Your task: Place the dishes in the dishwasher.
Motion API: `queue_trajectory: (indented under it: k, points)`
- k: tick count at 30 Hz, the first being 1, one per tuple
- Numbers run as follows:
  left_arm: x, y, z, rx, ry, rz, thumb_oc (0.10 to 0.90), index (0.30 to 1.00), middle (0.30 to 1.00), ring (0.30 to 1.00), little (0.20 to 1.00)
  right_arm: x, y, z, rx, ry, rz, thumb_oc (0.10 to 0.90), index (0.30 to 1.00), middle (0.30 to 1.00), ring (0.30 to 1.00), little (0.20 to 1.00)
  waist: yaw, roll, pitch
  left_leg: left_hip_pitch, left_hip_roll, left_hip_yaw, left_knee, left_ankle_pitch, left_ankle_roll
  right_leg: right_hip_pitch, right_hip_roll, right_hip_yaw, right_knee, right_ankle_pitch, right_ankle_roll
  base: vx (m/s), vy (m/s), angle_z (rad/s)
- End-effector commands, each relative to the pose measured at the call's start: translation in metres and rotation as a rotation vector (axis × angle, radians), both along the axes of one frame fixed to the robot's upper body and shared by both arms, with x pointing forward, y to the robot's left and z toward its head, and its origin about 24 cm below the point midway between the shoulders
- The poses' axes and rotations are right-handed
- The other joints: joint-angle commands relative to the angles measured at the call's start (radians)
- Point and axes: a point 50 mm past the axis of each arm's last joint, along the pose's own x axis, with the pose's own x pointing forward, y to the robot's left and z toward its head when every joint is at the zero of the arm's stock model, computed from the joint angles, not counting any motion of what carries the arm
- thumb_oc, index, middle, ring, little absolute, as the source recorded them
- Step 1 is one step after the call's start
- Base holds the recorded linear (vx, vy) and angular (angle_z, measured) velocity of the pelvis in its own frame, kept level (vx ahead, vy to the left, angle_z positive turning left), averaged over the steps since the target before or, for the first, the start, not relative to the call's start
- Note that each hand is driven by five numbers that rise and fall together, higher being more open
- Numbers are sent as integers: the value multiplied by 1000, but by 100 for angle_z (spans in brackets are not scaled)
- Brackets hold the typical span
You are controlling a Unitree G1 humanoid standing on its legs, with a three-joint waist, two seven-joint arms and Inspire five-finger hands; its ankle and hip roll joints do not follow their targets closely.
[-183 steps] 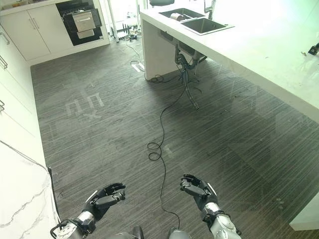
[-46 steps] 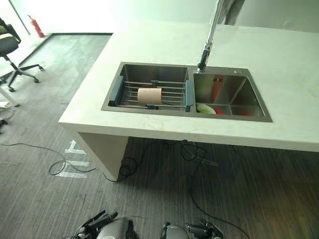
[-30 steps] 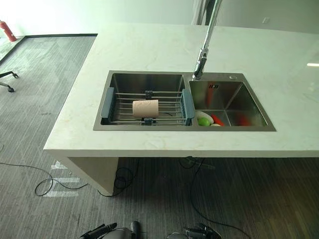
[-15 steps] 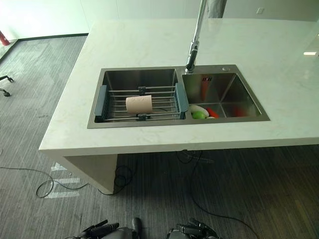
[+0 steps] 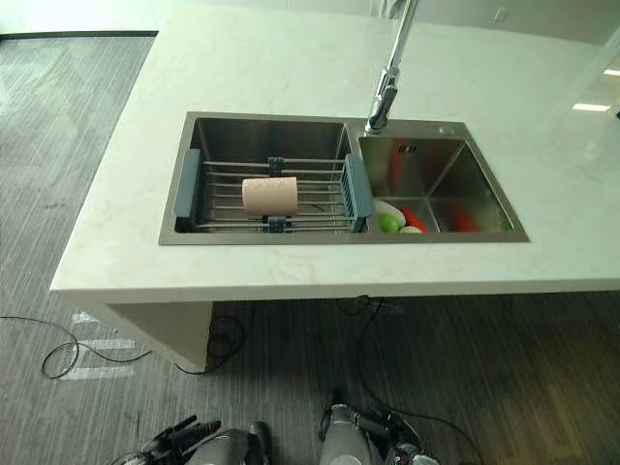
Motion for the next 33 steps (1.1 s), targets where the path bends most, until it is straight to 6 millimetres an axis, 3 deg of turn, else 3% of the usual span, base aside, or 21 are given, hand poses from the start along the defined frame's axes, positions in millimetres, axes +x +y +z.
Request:
queue_trajectory:
  k: [1,7,10,14,16,19,21,27,30,31,33]
  points:
    - [20,-11,4,-22,-84,-68,800,900,900,900,900,25,-35,21,-128,-99,-12,800,900,900,900,900,18,7,-4,4,121,-38,-24,114,-121,85,-24,3,-66,-62,39,5,-101,8]
    - [16,-19,1,-34,-61,-87,800,900,900,900,900,25,-47,25,-145,-100,-69,800,900,900,900,900,33,37,-23,-69,121,-100,-24,68,-117,68,-19,-18,-66,-68,51,16,87,2]
    - [17,-19,1,-35,-32,-82,800,900,900,900,900,20,-47,23,-130,-97,-80,800,900,900,900,900,24,51,-43,-68,140,-89,-24,50,-133,67,-30,-47,-66,-70,56,1,81,8]
    - [8,-13,-1,-24,0,-32,800,900,900,900,900,14,-36,16,-111,-66,-57,800,900,900,900,900,23,54,-56,-51,125,-100,-24,32,-128,76,-46,-39,-66,-64,68,61,74,27]
    - [8,-7,0,83,-8,-133,800,900,900,900,900,8,-34,13,-107,-41,-73,800,900,900,900,900,26,57,-57,-44,121,-98,-24,25,-123,83,-51,-38,-66,-66,70,43,34,0]
    - [7,2,2,143,-23,-105,800,900,900,900,900,4,-37,12,-110,-31,-80,800,900,900,900,900,27,61,-56,-39,116,-97,-24,18,-118,90,-52,-34,-66,-69,72,36,38,3]
    - [2,24,8,195,-56,31,800,900,900,900,900,-1,-46,14,-123,-30,-99,800,900,900,900,900,28,68,-59,-41,105,-102,-24,9,-112,88,-49,-21,-66,-78,73,20,55,-9]
    - [-10,65,21,286,-130,305,800,900,900,900,900,-8,-61,17,-136,-37,-159,800,900,900,900,900,41,80,-62,-53,96,-106,-24,6,-111,84,-56,-26,-66,-90,75,-6,12,-5]
    - [-19,103,39,507,-126,365,800,900,900,900,900,-10,-70,20,-145,-30,-162,800,900,900,900,900,46,91,-67,-60,95,-108,-24,8,-114,80,-57,-26,-66,-97,75,0,0,0]
    - [-23,133,59,620,-176,425,800,900,900,900,900,-13,-75,22,-145,-28,-170,800,900,900,900,900,50,96,-69,-60,95,-108,-24,7,-114,80,-55,-24,-66,-101,76,0,0,0]
    - [-22,172,92,746,-267,456,800,900,900,900,900,-19,-81,23,-141,-27,-187,800,900,900,900,900,54,105,-74,-63,93,-110,-24,8,-113,77,-52,-21,-66,-103,78,0,0,0]
